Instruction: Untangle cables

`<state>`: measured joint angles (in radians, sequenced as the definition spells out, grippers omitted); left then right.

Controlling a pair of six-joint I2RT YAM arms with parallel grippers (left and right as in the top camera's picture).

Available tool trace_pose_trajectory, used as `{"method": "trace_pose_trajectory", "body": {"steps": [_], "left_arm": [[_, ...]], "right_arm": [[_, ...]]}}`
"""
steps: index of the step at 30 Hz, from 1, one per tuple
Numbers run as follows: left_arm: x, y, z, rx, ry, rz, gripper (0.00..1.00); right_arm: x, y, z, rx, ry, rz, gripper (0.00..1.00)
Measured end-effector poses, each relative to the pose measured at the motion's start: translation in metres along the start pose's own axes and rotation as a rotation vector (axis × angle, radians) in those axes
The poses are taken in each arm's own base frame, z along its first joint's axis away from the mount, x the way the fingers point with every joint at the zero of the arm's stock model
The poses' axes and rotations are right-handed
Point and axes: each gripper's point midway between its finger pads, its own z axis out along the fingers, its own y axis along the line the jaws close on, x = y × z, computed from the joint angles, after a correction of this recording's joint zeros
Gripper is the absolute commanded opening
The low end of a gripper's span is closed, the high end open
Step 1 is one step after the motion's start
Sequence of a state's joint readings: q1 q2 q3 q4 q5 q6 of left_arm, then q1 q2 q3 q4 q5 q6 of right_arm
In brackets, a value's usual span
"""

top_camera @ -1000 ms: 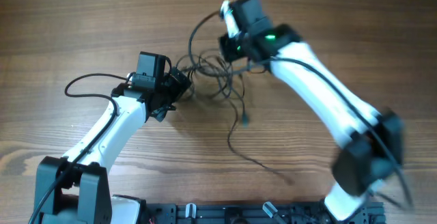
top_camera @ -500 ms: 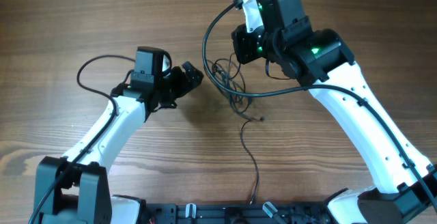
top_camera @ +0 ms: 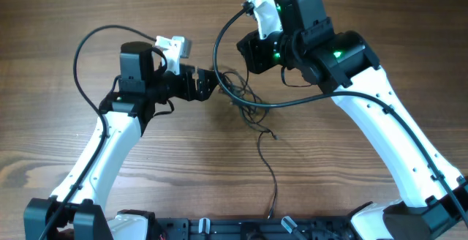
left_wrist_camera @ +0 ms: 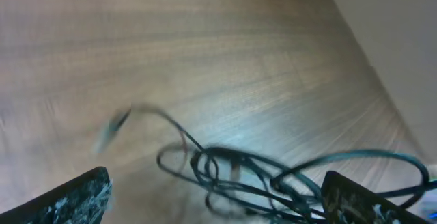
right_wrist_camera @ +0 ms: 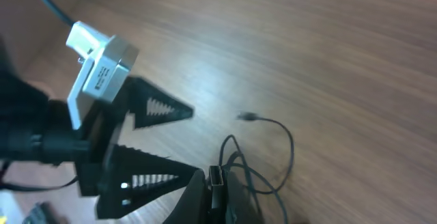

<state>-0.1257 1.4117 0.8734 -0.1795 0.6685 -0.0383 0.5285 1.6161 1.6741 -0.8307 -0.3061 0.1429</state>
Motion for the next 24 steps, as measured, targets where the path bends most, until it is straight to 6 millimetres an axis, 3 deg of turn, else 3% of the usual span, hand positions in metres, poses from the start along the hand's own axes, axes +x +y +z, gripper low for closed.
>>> {"method": "trace_pose_trajectory", "body": {"steps": [9, 10, 13, 17, 20, 22, 24], "left_arm": [[0.007, -0.025, 0.015, 0.035, 0.023, 0.318, 0.98], [0.006, -0.028, 0.017, 0.033, 0.02, 0.346, 0.8], [0.001, -0.037, 0.024, 0.024, -0.002, 0.421, 0.04], [-0.005, -0.035, 0.031, -0.027, -0.024, 0.465, 0.04], [-0.013, -0.021, 0.03, -0.106, -0.047, 0.423, 0.04], [-0.023, -0.005, 0.025, -0.173, -0.08, 0.335, 0.04], [-0.031, 0.012, 0.017, -0.233, -0.115, 0.233, 0.04]], "right_arm": [[0.001, 0.006, 0.0, -0.038, 0.006, 0.004, 0.04], [0.001, 0.008, 0.0, -0.046, 0.008, 0.004, 0.04], [0.002, 0.012, 0.0, -0.069, 0.013, 0.004, 0.04], [0.006, 0.013, 0.0, -0.077, 0.028, 0.01, 0.07], [0.015, 0.011, 0.0, -0.068, 0.063, 0.024, 0.17], [0.023, 0.007, -0.001, -0.045, 0.096, 0.04, 0.31], [0.031, 0.004, -0.001, -0.027, 0.125, 0.05, 0.52]]}}
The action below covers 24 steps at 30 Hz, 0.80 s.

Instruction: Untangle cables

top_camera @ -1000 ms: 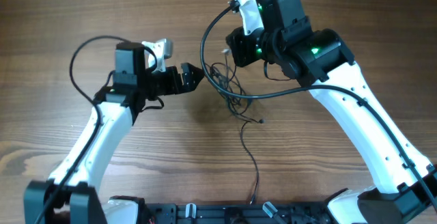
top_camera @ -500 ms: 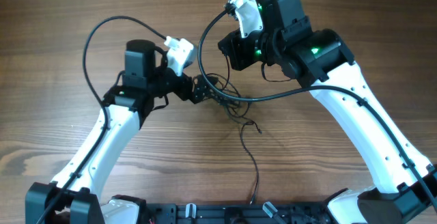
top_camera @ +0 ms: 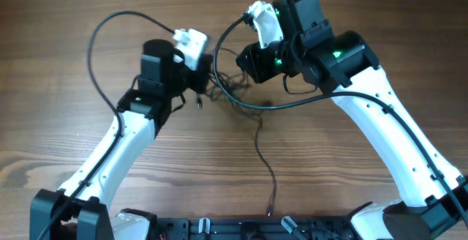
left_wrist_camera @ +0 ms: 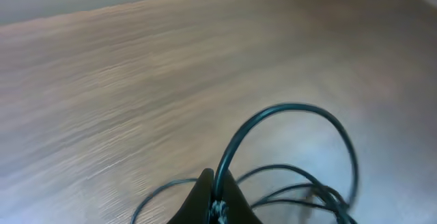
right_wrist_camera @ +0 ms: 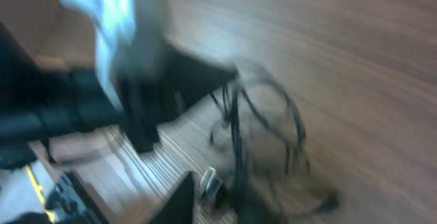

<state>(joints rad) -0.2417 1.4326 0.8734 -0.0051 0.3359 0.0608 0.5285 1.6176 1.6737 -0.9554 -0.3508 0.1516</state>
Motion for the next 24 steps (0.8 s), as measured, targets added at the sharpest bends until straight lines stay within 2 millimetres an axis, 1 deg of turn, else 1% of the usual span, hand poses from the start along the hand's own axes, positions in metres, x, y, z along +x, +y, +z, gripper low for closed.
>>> {"method": "trace_pose_trajectory", "body": {"steps": [2, 3, 4, 6, 8, 10, 12, 14, 16, 17, 21, 24], "left_arm": [[-0.006, 0.029, -0.006, -0.077, -0.034, -0.154, 0.04], [-0.009, 0.042, -0.01, -0.104, -0.056, -0.226, 0.04], [-0.014, 0.052, -0.014, -0.114, -0.082, -0.287, 0.04], [-0.027, 0.061, -0.021, -0.087, -0.142, -0.358, 0.04], [-0.042, 0.055, -0.026, 0.001, -0.194, -0.378, 0.04], [-0.054, 0.042, -0.03, 0.101, -0.223, -0.376, 0.04], [-0.059, 0.029, -0.035, 0.177, -0.226, -0.378, 0.04], [-0.064, 0.017, -0.042, 0.231, -0.227, -0.383, 0.04], [-0.071, 0.008, -0.052, 0.266, -0.241, -0.381, 0.04], [-0.075, 0.004, -0.058, 0.28, -0.25, -0.378, 0.04], [-0.093, -0.013, -0.085, 0.325, -0.301, -0.371, 0.04], [-0.106, -0.024, -0.105, 0.348, -0.343, -0.361, 0.04]], "right_arm": [[0.008, -0.003, 0.001, 0.016, 0.031, 0.016, 0.68], [0.012, -0.005, 0.002, 0.02, 0.043, 0.018, 0.74], [0.017, -0.007, 0.005, 0.026, 0.059, 0.025, 0.77], [0.03, -0.013, 0.014, 0.034, 0.093, 0.039, 0.86], [0.038, -0.018, 0.024, 0.037, 0.106, 0.047, 0.9], [0.045, -0.025, 0.039, 0.039, 0.102, 0.049, 0.94], [0.054, -0.032, 0.052, 0.041, 0.101, 0.069, 0.95], [0.058, -0.037, 0.065, 0.039, 0.078, 0.097, 0.96], [0.056, -0.042, 0.076, 0.035, 0.036, 0.141, 0.97], [0.052, -0.043, 0.082, 0.026, -0.006, 0.171, 1.0], [0.035, -0.045, 0.097, -0.02, -0.146, 0.307, 1.0], [0.03, -0.043, 0.106, -0.074, -0.222, 0.432, 1.0]]}}
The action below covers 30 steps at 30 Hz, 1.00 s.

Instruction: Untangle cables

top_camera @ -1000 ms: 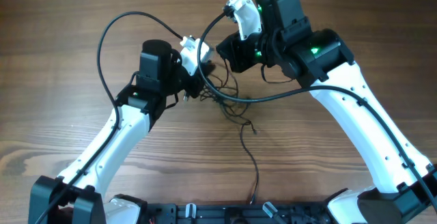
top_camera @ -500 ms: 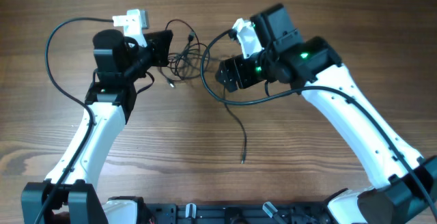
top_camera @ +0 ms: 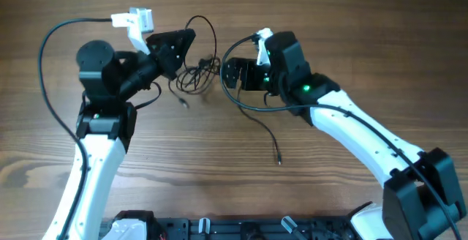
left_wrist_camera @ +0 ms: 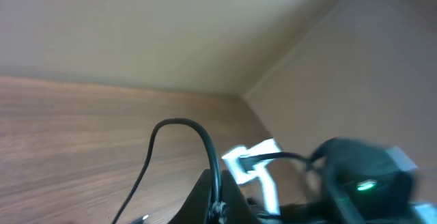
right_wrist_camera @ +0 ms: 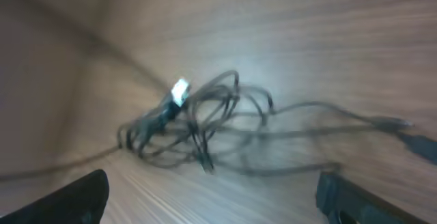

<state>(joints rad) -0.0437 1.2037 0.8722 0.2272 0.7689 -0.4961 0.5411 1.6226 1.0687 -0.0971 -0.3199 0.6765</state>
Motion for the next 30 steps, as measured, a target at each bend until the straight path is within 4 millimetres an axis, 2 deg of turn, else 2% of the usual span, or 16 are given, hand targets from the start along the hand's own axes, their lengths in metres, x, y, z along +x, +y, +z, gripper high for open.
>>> {"method": "trace_pose_trajectory", "body": {"steps": [3, 7, 8, 11, 12, 14, 16, 18, 21, 24, 27, 30], "left_arm": [[-0.007, -0.016, -0.007, 0.025, -0.022, 0.014, 0.04], [-0.012, -0.035, -0.014, 0.057, -0.04, 0.016, 0.04], [-0.013, -0.039, -0.015, 0.064, -0.046, 0.015, 0.04], [-0.016, -0.042, -0.019, 0.064, -0.057, 0.014, 0.04], [-0.018, -0.042, -0.02, 0.062, -0.062, 0.014, 0.04], [-0.023, -0.039, -0.025, 0.047, -0.08, 0.017, 0.04], [-0.033, -0.031, -0.035, 0.016, -0.113, 0.02, 0.04], [-0.044, -0.019, -0.047, -0.028, -0.151, 0.018, 0.04], [-0.058, 0.002, -0.07, -0.105, -0.203, -0.009, 0.04], [-0.069, 0.024, -0.092, -0.169, -0.246, -0.049, 0.04], [-0.075, 0.041, -0.11, -0.228, -0.279, -0.084, 0.04], [-0.074, 0.053, -0.121, -0.278, -0.29, -0.12, 0.04]], "right_arm": [[-0.004, 0.011, 0.013, -0.071, -0.052, 0.091, 0.97], [-0.003, 0.022, 0.038, -0.146, -0.075, 0.168, 0.74], [0.004, 0.022, 0.049, -0.158, -0.062, 0.199, 0.7], [0.025, 0.017, 0.067, -0.145, -0.006, 0.231, 0.5], [0.037, 0.009, 0.073, -0.114, 0.031, 0.243, 0.46], [0.06, -0.012, 0.079, -0.031, 0.103, 0.257, 0.46], [0.077, -0.039, 0.076, 0.073, 0.162, 0.271, 0.47], [0.083, -0.067, 0.069, 0.168, 0.192, 0.279, 0.47], [0.074, -0.114, 0.05, 0.296, 0.2, 0.298, 0.48], [0.05, -0.159, 0.02, 0.38, 0.169, 0.323, 0.55], [0.025, -0.2, -0.014, 0.465, 0.116, 0.325, 0.7], [0.008, -0.231, -0.044, 0.533, 0.076, 0.316, 0.73]]}}
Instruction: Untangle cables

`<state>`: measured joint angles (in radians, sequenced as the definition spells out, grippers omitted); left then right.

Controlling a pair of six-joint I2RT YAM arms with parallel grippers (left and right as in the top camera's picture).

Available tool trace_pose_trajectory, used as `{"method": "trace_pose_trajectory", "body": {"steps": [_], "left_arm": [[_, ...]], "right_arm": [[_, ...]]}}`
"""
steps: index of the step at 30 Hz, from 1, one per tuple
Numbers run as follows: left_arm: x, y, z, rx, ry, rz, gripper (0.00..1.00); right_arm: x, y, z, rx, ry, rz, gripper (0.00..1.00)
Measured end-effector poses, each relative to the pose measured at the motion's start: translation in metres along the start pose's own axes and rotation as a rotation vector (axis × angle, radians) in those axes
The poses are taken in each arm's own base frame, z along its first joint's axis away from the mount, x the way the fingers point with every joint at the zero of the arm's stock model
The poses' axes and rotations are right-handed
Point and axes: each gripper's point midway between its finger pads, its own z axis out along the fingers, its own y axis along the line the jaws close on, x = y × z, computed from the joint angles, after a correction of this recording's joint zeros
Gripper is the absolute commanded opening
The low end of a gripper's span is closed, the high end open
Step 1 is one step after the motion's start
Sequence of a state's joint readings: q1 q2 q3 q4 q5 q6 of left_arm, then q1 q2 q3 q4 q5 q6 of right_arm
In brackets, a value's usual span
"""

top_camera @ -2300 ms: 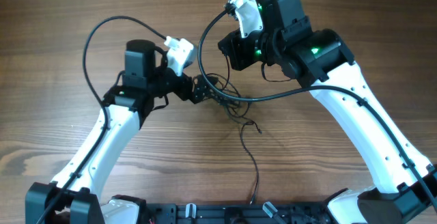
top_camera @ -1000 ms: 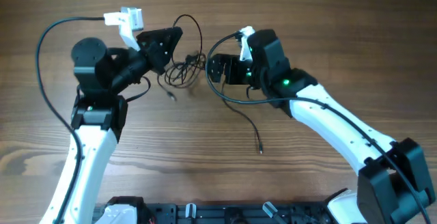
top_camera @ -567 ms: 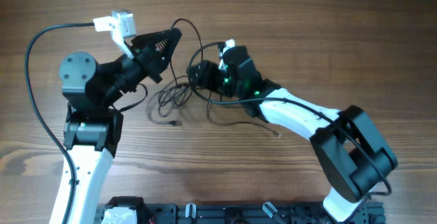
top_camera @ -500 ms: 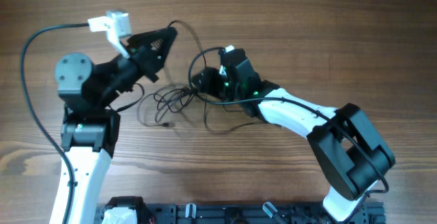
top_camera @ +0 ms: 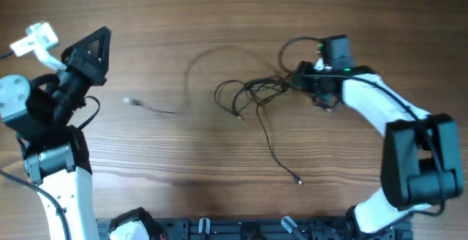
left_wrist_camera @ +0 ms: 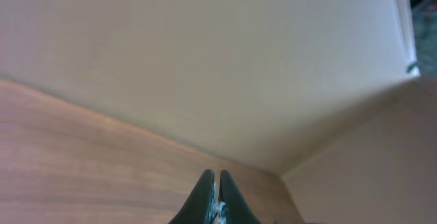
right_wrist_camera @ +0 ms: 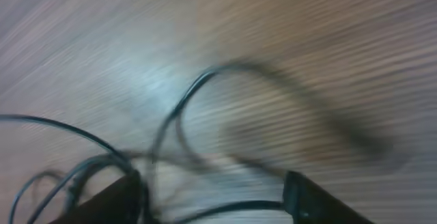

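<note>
A tangle of thin black cables [top_camera: 248, 94] lies at mid-table, and one long tail runs to a plug [top_camera: 296, 180] near the front. Left of it is a blurred strand with a pale plug [top_camera: 129, 101], and a faint arc [top_camera: 212, 50] curves above. My left gripper [top_camera: 99, 39] is raised at the far left. It is shut, and in the left wrist view the fingers [left_wrist_camera: 217, 195] show no cable, only wall and table edge. My right gripper [top_camera: 292, 79] is open at the tangle's right side. A black cable [right_wrist_camera: 225, 209] crosses between its fingers.
The bare wooden table [top_camera: 161, 159] stretches on all sides of the cables. Both arm bases stand at the front edge [top_camera: 241, 229]. A pale wall [left_wrist_camera: 205, 60] rises behind the table in the left wrist view.
My left arm has swung from beside the tangle to the far left and up. The tangle now lies further right, with one strand blurred to its left. My right arm has moved right and is still open.
First my left gripper was open beside the tangle while the right was shut on a cable. Then the left was shut on a strand. Later the right was open and the left held the bundle up. Now the arms are far apart and the cables are spread wider.
</note>
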<state>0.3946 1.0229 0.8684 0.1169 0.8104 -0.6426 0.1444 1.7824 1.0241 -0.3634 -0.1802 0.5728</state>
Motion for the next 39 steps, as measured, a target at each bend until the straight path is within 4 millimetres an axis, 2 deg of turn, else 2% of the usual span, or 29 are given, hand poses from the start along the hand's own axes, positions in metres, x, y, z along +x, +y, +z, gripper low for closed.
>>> {"method": "trace_pose_trajectory", "body": {"steps": [4, 7, 9, 11, 12, 15, 16, 20, 26, 28, 33, 34, 35, 38, 39], "left_arm": [[0.003, 0.019, -0.005, -0.071, 0.007, -0.056, 0.04], [0.009, 0.042, -0.007, -0.144, 0.022, -0.119, 0.04], [0.021, 0.054, -0.005, -0.181, 0.058, -0.171, 0.06], [0.032, 0.06, -0.003, -0.202, 0.095, -0.211, 0.23], [0.04, 0.063, 0.0, -0.211, 0.121, -0.229, 0.36], [0.063, 0.064, 0.012, -0.21, 0.2, -0.268, 0.87], [0.072, 0.063, 0.018, -0.202, 0.23, -0.279, 1.0], [0.108, 0.049, 0.039, -0.156, 0.348, -0.266, 1.0], [0.174, 0.021, 0.066, -0.091, 0.538, -0.214, 1.0], [0.191, 0.017, 0.071, -0.092, 0.579, -0.197, 1.0], [0.23, 0.011, 0.082, -0.128, 0.654, -0.152, 1.0], [0.237, 0.011, 0.083, -0.136, 0.668, -0.145, 1.0], [0.242, 0.01, 0.084, -0.14, 0.677, -0.139, 1.0], [0.255, 0.007, 0.086, -0.15, 0.701, -0.121, 1.0], [0.259, 0.006, 0.086, -0.152, 0.705, -0.113, 1.0]], "right_arm": [[-0.021, -0.016, -0.029, 0.013, -0.066, -0.015, 0.75], [-0.034, -0.014, -0.051, -0.012, -0.12, -0.057, 0.78], [-0.036, -0.004, -0.062, -0.058, -0.137, -0.126, 0.8], [-0.032, 0.01, -0.067, -0.117, -0.13, -0.204, 0.8], [-0.028, 0.018, -0.067, -0.147, -0.118, -0.249, 0.8], [-0.017, 0.033, -0.067, -0.202, -0.091, -0.33, 0.81], [-0.015, 0.037, -0.067, -0.215, -0.086, -0.35, 0.8], [-0.009, 0.048, -0.067, -0.251, -0.077, -0.392, 0.78], [0.011, 0.062, -0.069, -0.33, -0.002, -0.386, 0.67], [0.018, 0.066, -0.069, -0.348, 0.025, -0.373, 0.66], [0.04, 0.086, -0.066, -0.357, 0.066, -0.398, 0.53], [0.044, 0.088, -0.065, -0.349, 0.07, -0.402, 0.5], [0.048, 0.09, -0.063, -0.334, 0.074, -0.401, 0.39], [0.055, 0.089, -0.053, -0.289, 0.091, -0.397, 0.16], [0.058, 0.086, -0.048, -0.271, 0.103, -0.392, 0.13]]}}
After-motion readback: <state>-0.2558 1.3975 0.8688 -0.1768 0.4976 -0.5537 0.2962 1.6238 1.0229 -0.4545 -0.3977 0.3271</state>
